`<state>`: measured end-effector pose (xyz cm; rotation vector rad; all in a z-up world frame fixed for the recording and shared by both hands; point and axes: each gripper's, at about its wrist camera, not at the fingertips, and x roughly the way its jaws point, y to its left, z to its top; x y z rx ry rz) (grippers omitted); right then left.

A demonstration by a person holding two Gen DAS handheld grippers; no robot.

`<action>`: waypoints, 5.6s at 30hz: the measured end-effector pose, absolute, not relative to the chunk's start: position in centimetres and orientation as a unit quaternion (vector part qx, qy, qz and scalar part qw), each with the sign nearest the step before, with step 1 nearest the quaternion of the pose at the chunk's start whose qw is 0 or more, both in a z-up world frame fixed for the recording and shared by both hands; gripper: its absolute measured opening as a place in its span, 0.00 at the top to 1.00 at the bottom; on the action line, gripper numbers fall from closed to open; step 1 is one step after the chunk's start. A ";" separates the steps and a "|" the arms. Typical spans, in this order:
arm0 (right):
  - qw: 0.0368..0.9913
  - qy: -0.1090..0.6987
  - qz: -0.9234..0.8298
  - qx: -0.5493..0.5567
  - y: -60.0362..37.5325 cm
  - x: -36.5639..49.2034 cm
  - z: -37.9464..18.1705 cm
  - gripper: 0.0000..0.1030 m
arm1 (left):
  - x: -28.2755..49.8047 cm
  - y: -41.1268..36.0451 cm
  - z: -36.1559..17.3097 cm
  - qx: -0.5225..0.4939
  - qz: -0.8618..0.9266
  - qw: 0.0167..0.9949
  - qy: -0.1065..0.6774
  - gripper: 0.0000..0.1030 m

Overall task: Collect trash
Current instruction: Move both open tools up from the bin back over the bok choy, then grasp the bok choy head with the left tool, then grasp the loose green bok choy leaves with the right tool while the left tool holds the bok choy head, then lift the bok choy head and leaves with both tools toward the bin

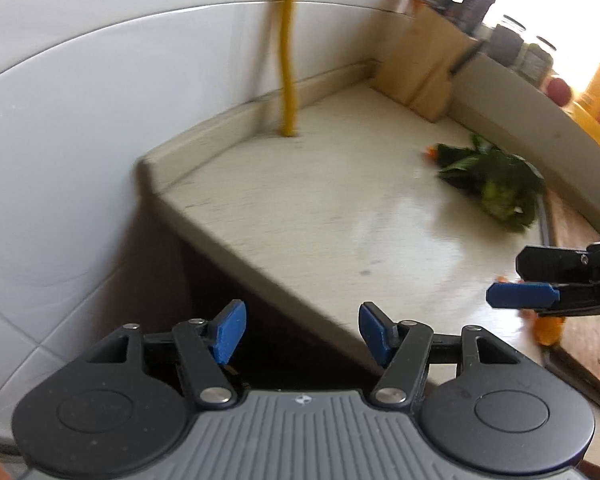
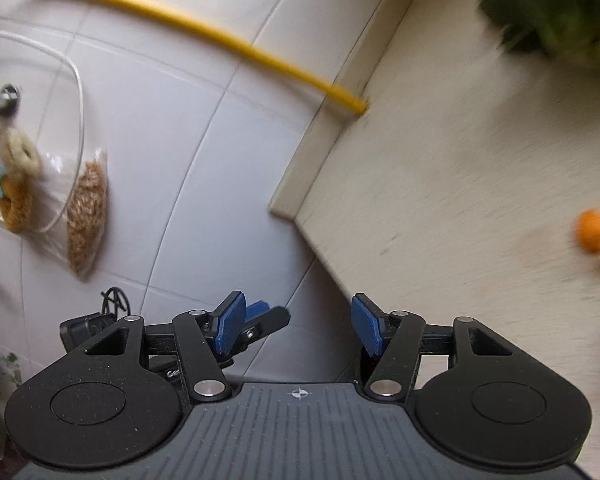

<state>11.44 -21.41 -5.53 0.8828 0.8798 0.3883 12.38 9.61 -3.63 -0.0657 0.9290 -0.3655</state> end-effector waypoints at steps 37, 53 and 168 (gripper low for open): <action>0.893 0.430 0.103 0.082 -27.6 4.3 -3.5 0.25 | 12.1 -6.1 -4.2 -0.003 -0.294 0.842 0.452 0.39; 0.913 0.387 -0.018 0.130 -32.7 6.9 -0.9 0.19 | 20.4 -11.9 -2.7 -0.022 -0.391 0.834 0.388 0.33; 0.819 0.309 0.076 0.477 -38.8 20.7 -6.6 0.91 | 25.1 -3.5 -7.5 -0.211 -0.342 0.810 0.427 0.56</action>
